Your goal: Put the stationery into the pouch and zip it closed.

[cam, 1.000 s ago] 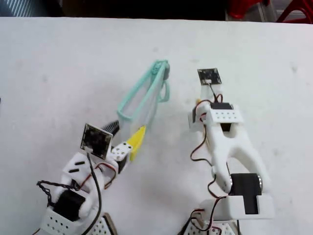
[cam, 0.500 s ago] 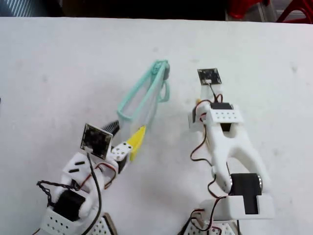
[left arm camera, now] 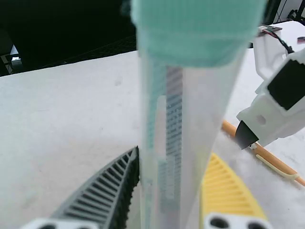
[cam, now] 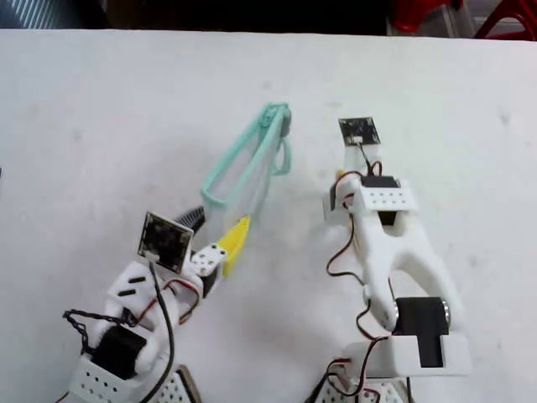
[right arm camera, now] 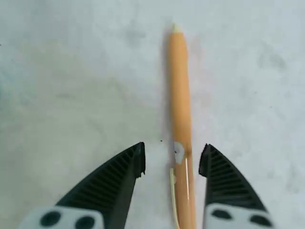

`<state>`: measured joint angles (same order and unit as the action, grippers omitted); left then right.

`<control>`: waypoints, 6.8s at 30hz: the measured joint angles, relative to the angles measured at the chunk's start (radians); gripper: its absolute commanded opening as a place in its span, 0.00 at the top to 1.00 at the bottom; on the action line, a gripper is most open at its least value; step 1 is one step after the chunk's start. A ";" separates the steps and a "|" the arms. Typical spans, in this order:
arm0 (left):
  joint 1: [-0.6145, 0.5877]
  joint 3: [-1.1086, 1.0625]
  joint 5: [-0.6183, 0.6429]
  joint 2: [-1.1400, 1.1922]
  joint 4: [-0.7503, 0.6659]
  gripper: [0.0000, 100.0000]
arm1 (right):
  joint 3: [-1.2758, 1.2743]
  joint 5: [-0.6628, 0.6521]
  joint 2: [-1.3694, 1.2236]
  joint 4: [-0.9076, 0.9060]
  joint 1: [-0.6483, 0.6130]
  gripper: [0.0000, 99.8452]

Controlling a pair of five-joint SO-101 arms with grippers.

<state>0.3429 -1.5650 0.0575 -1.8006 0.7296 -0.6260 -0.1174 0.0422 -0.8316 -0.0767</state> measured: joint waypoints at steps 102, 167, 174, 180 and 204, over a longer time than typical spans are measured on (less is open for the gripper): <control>0.000 0.000 0.000 0.000 0.000 0.79 | 0.865 0.018 0.721 -0.400 -0.479 0.98; 0.003 0.000 0.000 0.000 0.000 0.79 | 0.287 0.112 0.778 -0.124 -0.522 0.79; 0.000 0.000 0.000 0.000 0.000 0.79 | 0.287 0.112 0.784 -0.173 -0.517 0.73; 0.000 0.000 0.000 0.000 0.000 0.79 | 0.377 0.037 0.786 -0.176 -0.519 0.79; 0.000 0.000 0.000 0.000 0.000 0.79 | 0.723 0.020 0.532 -0.597 -0.601 0.71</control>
<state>0.3429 -1.5650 0.0575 -1.8006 0.7296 0.0967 -0.0974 0.5746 -1.4285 -0.6782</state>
